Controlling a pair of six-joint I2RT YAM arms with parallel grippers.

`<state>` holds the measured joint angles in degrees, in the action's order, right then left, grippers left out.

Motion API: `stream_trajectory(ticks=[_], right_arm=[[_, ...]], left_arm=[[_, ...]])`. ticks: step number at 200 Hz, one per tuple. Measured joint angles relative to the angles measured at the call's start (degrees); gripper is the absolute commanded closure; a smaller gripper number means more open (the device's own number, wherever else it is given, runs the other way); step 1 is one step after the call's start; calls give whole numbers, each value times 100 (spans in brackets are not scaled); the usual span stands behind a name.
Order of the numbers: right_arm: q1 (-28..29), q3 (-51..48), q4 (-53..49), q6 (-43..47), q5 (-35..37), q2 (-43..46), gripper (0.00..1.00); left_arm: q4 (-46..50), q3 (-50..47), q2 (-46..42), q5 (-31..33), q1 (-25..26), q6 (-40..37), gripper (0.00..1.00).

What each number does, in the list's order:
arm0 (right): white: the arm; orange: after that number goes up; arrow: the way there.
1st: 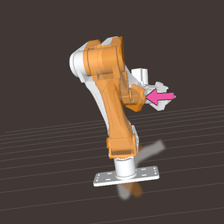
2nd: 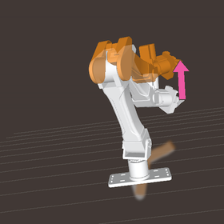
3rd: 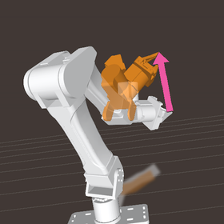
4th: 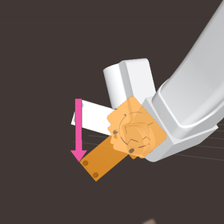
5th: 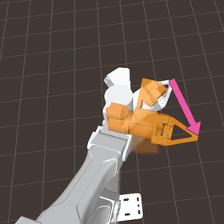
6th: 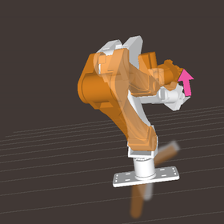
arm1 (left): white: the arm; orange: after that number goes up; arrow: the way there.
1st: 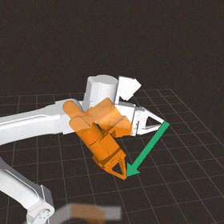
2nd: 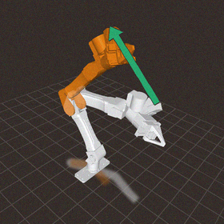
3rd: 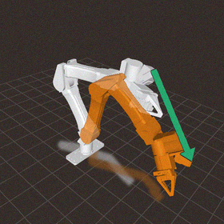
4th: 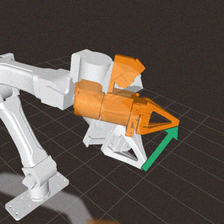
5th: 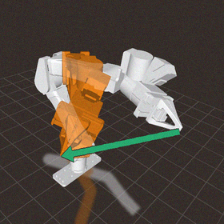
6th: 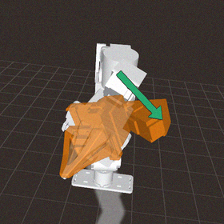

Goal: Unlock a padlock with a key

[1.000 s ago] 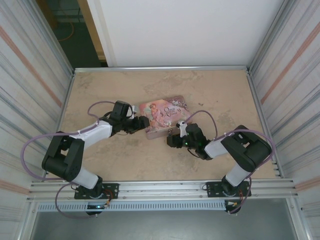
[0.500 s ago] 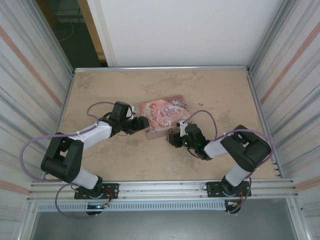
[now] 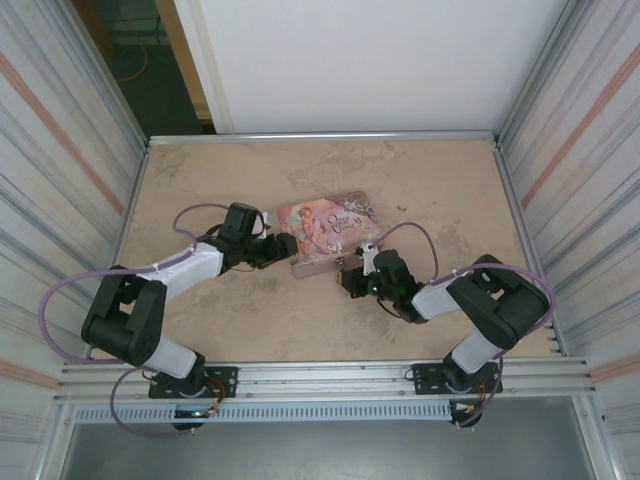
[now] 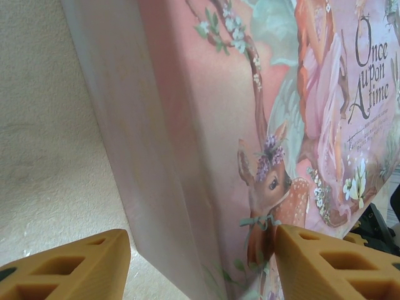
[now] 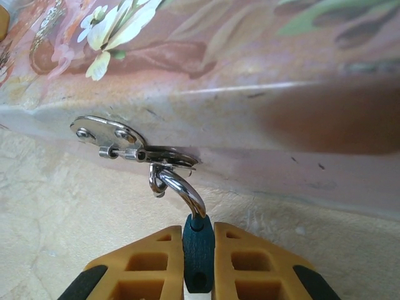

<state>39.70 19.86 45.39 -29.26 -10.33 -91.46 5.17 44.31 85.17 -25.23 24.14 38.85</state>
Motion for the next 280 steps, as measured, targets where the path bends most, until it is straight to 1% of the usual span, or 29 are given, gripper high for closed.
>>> stream_trajectory(ticks=[54, 90, 119, 208, 280], right_arm=[[-114, 0, -87, -461, -66, 57, 100], [-378, 7, -70, -872, -319, 66, 100], [-450, 101, -101, -1119, -492, 42, 100], [-752, 221, 605, -1812, -887, -511, 100], [-949, 328, 717, -2033, -1191, -586, 100]], left_arm=[[7, -83, -85, 42, 103, 0, 38], [-31, -111, -92, 17, 160, 0, 38], [-59, -122, -92, 26, 164, 0, 38], [-98, -140, -92, 39, 164, 0, 38], [-201, -188, -92, 39, 164, 2, 37]])
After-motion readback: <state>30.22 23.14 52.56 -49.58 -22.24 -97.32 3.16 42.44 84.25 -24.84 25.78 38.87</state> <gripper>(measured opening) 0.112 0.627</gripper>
